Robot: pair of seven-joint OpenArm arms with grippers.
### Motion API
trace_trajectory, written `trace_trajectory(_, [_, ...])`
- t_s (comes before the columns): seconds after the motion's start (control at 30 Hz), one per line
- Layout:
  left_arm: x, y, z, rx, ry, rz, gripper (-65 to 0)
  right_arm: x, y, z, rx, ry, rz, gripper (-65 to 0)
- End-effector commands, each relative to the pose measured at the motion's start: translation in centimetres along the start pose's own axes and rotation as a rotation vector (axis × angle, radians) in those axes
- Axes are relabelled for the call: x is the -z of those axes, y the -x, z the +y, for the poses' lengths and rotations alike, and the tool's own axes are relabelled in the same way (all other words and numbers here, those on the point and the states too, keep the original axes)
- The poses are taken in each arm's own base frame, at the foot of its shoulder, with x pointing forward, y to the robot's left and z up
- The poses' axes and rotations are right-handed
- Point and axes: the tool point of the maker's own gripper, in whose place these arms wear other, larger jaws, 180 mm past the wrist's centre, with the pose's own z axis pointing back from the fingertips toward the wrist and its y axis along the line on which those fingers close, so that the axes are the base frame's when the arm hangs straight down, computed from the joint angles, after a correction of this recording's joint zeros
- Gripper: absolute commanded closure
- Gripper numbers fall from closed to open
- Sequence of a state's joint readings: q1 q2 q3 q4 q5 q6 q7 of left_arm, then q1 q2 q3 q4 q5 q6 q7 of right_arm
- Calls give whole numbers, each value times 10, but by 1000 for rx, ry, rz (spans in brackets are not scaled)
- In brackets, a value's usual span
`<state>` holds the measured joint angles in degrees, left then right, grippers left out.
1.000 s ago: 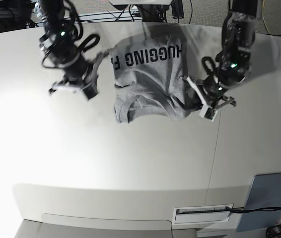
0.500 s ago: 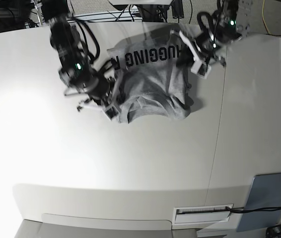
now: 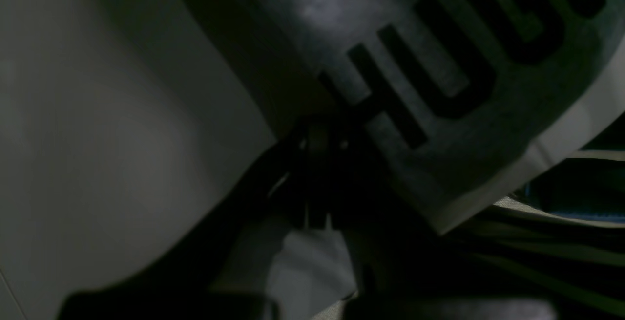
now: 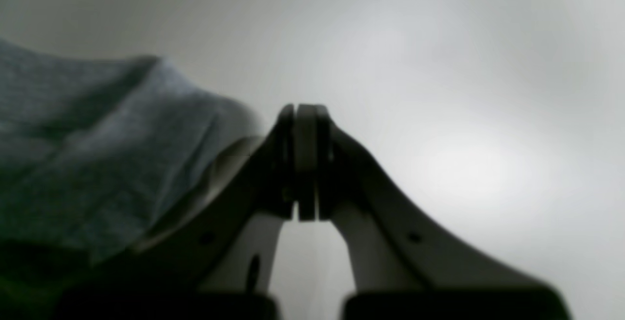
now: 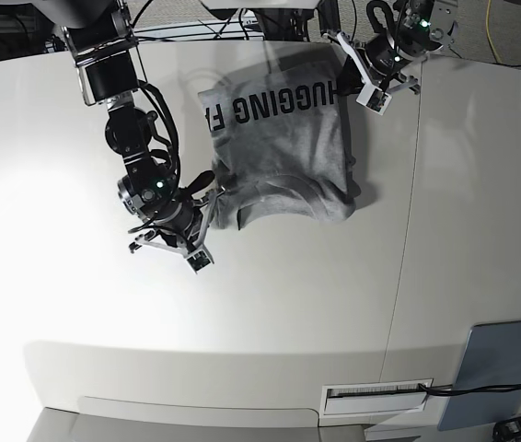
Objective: Fold the T-shirt properly
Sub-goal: 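Open both grippers and raise them away from the folded shirt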
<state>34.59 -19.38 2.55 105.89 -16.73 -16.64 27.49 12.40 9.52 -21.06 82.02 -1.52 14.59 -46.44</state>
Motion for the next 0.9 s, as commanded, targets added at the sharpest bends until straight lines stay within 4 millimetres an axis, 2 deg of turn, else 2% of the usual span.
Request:
trace_trajectory(0.0, [-2,6,1,14,-6,27,0,-4,-21,-15,-4,33,-59,0])
trace_trajectory(0.1, [-5,4,5,27,-12,26,0,-10,-23,-28,5,73,-70,0])
trace_trajectory(0.17, [-10,-2,10,38,-25,10,0,-20,-27,-42,12,110,-76,0])
trace_trajectory(0.27, [-25,-23,17,40,-51,-56,0,-47,-28,-64,17,174,-82,0])
trace_trajectory(0.37, [-46,-48,25,35,-87,-141,0,-79,-13,-85,30,242,-87,0])
trace_trajectory(0.47, [-65,-60,41,33,-148,-178,0,-108,21,-98,54,294,-54,0])
trace_trajectory(0.6, [-84,-51,66,12,-225,-164,0,-148,71,-103,79,340,31,0])
trace_trajectory(0.7, [-97,-38,72,-11,-233,-137,0,-179,106,-101,100,363,107,0])
trace_trajectory(0.87, [-120,-1,75,-81,-258,-45,0,-222,165,-84,103,364,285,0])
